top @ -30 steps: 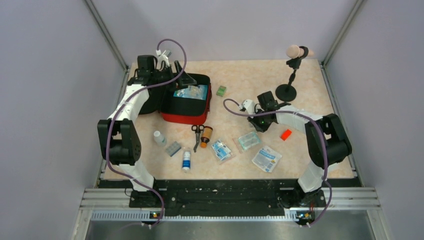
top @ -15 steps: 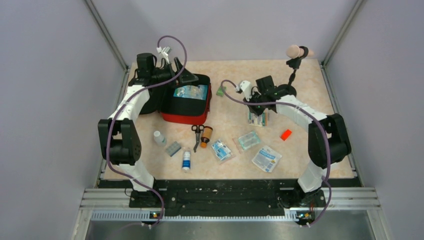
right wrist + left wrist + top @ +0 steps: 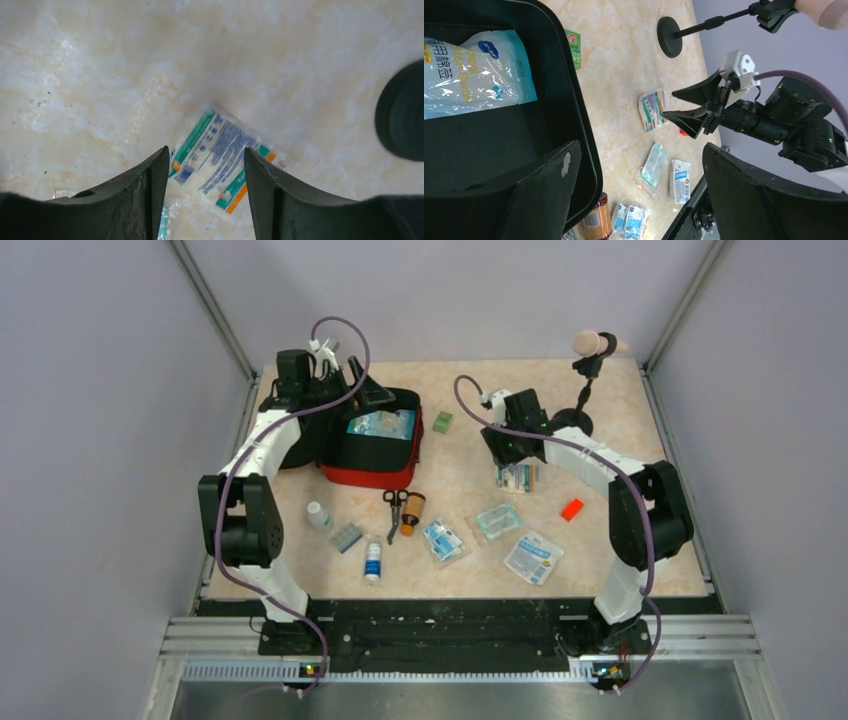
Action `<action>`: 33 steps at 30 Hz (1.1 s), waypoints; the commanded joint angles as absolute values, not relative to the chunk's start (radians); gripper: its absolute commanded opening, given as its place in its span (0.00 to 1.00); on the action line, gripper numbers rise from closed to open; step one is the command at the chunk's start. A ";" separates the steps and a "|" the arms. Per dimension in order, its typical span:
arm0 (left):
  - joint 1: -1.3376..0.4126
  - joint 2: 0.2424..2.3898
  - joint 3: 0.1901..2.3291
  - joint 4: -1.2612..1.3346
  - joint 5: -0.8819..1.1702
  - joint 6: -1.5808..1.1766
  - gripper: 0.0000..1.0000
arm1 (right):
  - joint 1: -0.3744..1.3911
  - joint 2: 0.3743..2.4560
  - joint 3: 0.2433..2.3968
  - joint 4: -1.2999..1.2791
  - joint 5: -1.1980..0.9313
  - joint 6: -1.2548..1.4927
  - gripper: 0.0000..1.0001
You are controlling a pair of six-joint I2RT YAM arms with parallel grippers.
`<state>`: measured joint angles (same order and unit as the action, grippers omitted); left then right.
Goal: Organize the medicine kit
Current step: Pick up the medical item at the center of the board.
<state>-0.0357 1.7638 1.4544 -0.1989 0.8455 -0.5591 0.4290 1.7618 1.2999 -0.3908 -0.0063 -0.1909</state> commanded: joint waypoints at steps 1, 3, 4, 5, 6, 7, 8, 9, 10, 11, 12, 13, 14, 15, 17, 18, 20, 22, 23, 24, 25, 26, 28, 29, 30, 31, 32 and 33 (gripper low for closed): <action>-0.038 1.729 1.446 -0.163 0.834 -0.561 0.94 | 0.451 1.766 1.268 -0.381 0.029 -0.023 0.53; -0.039 1.727 1.441 -0.167 0.833 -0.561 0.93 | 0.455 1.786 1.270 -0.372 0.029 -0.031 0.50; -0.038 1.725 1.439 -0.170 0.831 -0.559 0.92 | 0.456 1.796 1.269 -0.367 0.029 -0.031 0.49; -0.038 1.725 1.436 -0.172 0.830 -0.560 0.92 | 0.456 1.805 1.269 -0.363 0.031 -0.032 0.49; -0.038 1.722 1.435 -0.173 0.828 -0.560 0.92 | 0.456 1.814 1.265 -0.361 0.034 -0.033 0.49; -0.038 1.721 1.434 -0.175 0.826 -0.558 0.92 | 0.456 1.819 1.263 -0.360 0.038 -0.032 0.49; -0.039 1.721 1.434 -0.179 0.823 -0.557 0.92 | 0.456 1.825 1.257 -0.360 0.047 -0.028 0.48; -0.038 1.719 1.434 -0.183 0.818 -0.556 0.92 | 0.456 1.827 1.252 -0.360 0.059 -0.024 0.47; -0.039 1.718 1.434 -0.185 0.817 -0.553 0.92 | 0.456 1.829 1.244 -0.359 0.074 -0.020 0.47; -0.038 1.716 1.434 -0.188 0.814 -0.551 0.92 | 0.456 1.829 1.236 -0.358 0.094 -0.014 0.48; -0.038 1.715 1.435 -0.190 0.810 -0.549 0.92 | 0.456 1.829 1.227 -0.358 0.113 -0.008 0.53; -0.037 1.714 1.436 -0.192 0.808 -0.548 0.92 | 0.456 1.829 1.220 -0.358 0.123 -0.008 0.58; -0.037 1.715 1.438 -0.197 0.802 -0.547 0.92 | 0.455 1.829 1.212 -0.359 0.121 -0.007 0.60; -0.037 1.716 1.441 -0.205 0.785 -0.542 0.92 | 0.455 1.830 1.201 -0.359 0.109 -0.007 0.60; -0.037 1.714 1.445 -0.223 0.757 -0.526 0.92 | 0.455 1.835 1.187 -0.357 0.100 -0.009 0.56; -0.035 1.714 1.446 -0.227 0.752 -0.520 0.92 | 0.454 1.838 1.181 -0.355 0.099 -0.010 0.52; -0.034 1.716 1.449 -0.232 0.750 -0.517 0.92 | 0.454 1.845 1.172 -0.347 0.092 -0.013 0.44; -0.033 1.715 1.448 -0.232 0.750 -0.518 0.92 | 0.454 1.850 1.168 -0.340 0.083 -0.016 0.34; -0.033 1.716 1.447 -0.232 0.750 -0.518 0.92 | 0.455 1.851 1.168 -0.338 0.078 -0.018 0.28; -0.032 1.715 1.445 -0.232 0.751 -0.518 0.92 | 0.454 1.851 1.169 -0.338 0.075 -0.018 0.23; -0.033 1.716 1.443 -0.232 0.750 -0.518 0.92 | 0.454 1.849 1.171 -0.337 0.073 -0.022 0.18; -0.033 1.714 1.440 -0.231 0.750 -0.520 0.92 | 0.454 1.845 1.175 -0.338 0.070 -0.026 0.13; -0.032 1.715 1.436 -0.231 0.739 -0.523 0.92 | 0.454 1.833 1.193 -0.341 0.063 -0.037 0.04; -0.032 1.718 1.436 -0.234 0.733 -0.526 0.91 | 0.454 1.825 1.204 -0.342 0.058 -0.043 0.00; -0.032 1.719 1.436 -0.234 0.731 -0.525 0.91 | 0.454 1.818 1.219 -0.342 0.054 -0.051 0.00; -0.033 1.722 1.437 -0.230 0.734 -0.528 0.91 | 0.455 1.810 1.234 -0.342 0.046 -0.062 0.00; -0.033 1.725 1.437 -0.222 0.745 -0.531 0.91 | 0.454 1.801 1.254 -0.341 0.032 -0.073 0.00; -0.034 1.728 1.437 -0.214 0.754 -0.538 0.91 | 0.455 1.792 1.286 -0.340 0.012 -0.085 0.00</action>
